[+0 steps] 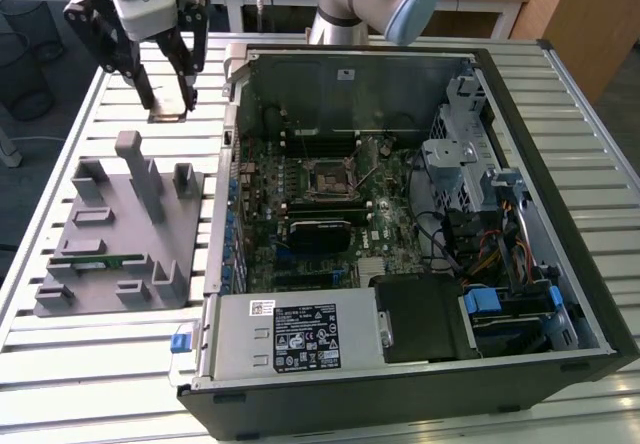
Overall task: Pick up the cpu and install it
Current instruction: 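Pick up the cpu and move it towards the insertion slot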
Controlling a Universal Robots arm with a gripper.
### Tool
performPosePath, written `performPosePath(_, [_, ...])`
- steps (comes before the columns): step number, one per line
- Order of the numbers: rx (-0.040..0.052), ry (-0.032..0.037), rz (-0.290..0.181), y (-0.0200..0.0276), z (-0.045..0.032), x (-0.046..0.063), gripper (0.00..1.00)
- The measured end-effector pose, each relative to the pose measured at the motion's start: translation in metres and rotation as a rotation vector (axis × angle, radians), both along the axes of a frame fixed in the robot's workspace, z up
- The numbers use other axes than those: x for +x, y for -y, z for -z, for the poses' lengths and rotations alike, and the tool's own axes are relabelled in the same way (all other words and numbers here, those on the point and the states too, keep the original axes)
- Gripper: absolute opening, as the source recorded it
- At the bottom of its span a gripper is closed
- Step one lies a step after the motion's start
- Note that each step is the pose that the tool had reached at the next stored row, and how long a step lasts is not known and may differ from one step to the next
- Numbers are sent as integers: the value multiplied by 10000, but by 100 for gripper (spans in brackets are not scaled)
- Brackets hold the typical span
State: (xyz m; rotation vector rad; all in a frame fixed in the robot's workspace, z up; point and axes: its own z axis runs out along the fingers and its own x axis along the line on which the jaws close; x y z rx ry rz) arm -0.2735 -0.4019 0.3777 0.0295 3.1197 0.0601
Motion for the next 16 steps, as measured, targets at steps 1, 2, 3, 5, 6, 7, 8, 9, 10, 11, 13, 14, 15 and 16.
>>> performPosePath(1, [0, 0, 0, 0, 0, 31, 53])
performPosePath(2, [0, -1, 0, 0, 0, 64, 53])
performPosePath(3, [-1, -1, 1, 0, -1, 95, 53])
performPosePath(5, [0, 0, 2, 0, 0, 153, 53])
performPosePath(6, [0, 0, 0, 0, 0, 183, 53])
performPosePath(7, [0, 0, 0, 0, 0, 213, 53])
performPosePath(8, [0, 0, 0, 0, 0, 244, 53])
performPosePath(9, [0, 0, 0, 0, 0, 274, 53])
performPosePath(10, [-1, -1, 1, 0, -1, 308, 53])
performPosePath(11, [-1, -1, 1, 0, -1, 338, 53])
performPosePath(13, [0, 0, 0, 0, 0, 400, 53])
performPosePath(14, [0, 0, 0, 0, 0, 432, 53])
performPosePath(15, [0, 0, 0, 0, 0, 464, 53])
performPosePath(16, [0, 0, 1, 0, 0, 496, 53])
